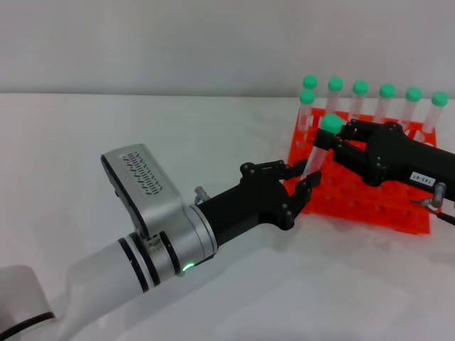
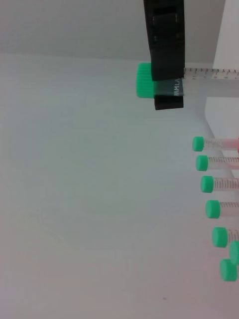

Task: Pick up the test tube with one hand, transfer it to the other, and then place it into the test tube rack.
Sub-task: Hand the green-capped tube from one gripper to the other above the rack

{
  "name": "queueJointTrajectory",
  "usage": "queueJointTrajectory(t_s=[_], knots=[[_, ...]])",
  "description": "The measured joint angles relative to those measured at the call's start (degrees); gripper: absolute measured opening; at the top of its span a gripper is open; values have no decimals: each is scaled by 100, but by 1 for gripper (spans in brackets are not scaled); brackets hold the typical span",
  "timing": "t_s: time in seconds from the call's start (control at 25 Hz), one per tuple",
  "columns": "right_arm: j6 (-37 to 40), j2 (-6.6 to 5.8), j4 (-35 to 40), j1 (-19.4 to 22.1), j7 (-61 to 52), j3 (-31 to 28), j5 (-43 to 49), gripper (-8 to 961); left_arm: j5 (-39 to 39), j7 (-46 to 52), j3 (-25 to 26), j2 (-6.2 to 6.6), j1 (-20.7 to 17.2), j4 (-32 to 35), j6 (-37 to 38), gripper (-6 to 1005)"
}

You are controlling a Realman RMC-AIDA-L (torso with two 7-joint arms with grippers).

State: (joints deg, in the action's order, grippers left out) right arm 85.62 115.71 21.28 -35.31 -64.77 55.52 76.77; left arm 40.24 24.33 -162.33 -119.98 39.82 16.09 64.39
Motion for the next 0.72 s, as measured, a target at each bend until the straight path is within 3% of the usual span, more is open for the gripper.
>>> queueJointTrajectory(t_s=[0.32,0.48,0.72], knots=[[61,11,8,-3,0,3,-54,243,31,-305,20,-23,1,205,-275,284],[66,14,8,1,-1,-15,-57,242,77,-851,139,-30,-186,431,-272,287],[51,-2,8,13,39,-32,-221,240,109,-1304,521,-28,-554,649,-265,520]])
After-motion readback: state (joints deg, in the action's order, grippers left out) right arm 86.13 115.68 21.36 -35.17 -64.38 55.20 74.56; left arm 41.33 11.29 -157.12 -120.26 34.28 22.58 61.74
